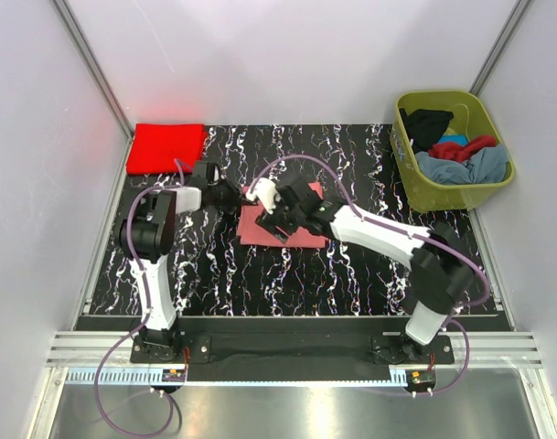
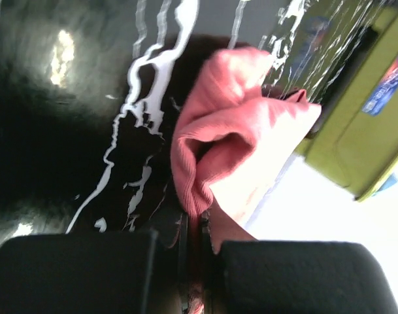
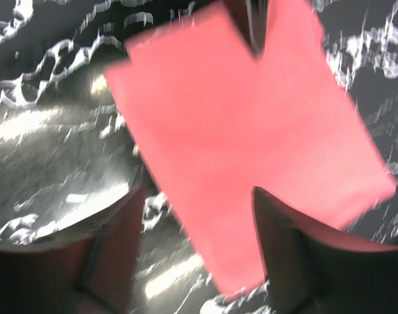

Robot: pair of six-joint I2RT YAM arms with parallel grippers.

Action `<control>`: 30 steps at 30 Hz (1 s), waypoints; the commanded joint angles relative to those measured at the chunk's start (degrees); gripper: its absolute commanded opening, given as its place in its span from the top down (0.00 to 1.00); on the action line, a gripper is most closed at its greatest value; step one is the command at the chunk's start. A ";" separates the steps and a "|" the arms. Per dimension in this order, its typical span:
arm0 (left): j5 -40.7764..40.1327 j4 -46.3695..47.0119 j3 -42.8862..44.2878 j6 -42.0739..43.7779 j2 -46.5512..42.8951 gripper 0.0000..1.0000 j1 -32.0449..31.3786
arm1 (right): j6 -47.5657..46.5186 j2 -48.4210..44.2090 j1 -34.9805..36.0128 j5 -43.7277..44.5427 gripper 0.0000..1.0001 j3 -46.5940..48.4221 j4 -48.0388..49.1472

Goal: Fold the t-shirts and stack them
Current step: Neatly place the folded tshirt to the corner

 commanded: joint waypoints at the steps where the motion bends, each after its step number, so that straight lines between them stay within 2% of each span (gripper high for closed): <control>1: 0.15 -8.66 5.47 17.23 -6.03 1.00 1.57 | 4.51 -7.95 -0.33 3.50 0.22 -4.81 1.31; 2: -0.20 -14.86 9.05 20.42 -6.30 1.00 1.65 | 4.95 -9.09 -0.33 4.82 0.20 -5.95 1.22; 4: -2.74 -20.08 12.24 27.87 -7.27 1.00 1.65 | 5.74 -12.43 -0.33 6.23 0.18 -9.03 0.52; 8: -8.28 -30.36 19.71 37.22 -8.06 1.00 1.83 | 7.05 -16.92 -0.59 7.29 0.17 -13.16 -0.98; 14: -22.31 -36.35 28.59 47.69 -7.54 1.00 2.35 | 11.97 -21.67 -0.68 5.19 0.18 -19.40 -1.07; 19: -24.98 -40.40 41.04 54.45 -1.40 1.00 4.11 | 12.34 -23.69 -0.68 4.57 0.19 -21.34 -0.98; 22: -30.68 -44.36 47.65 59.11 1.07 1.00 4.55 | 10.32 -24.66 -0.77 5.62 0.19 -22.05 -0.72; 26: -40.17 -46.47 52.06 65.70 2.04 1.00 4.82 | 9.52 -24.57 -1.56 5.71 0.19 -22.49 -0.63; 30: -44.32 -46.21 54.96 71.41 2.39 1.00 5.08 | 9.52 -24.14 -2.52 4.66 0.19 -22.92 -0.19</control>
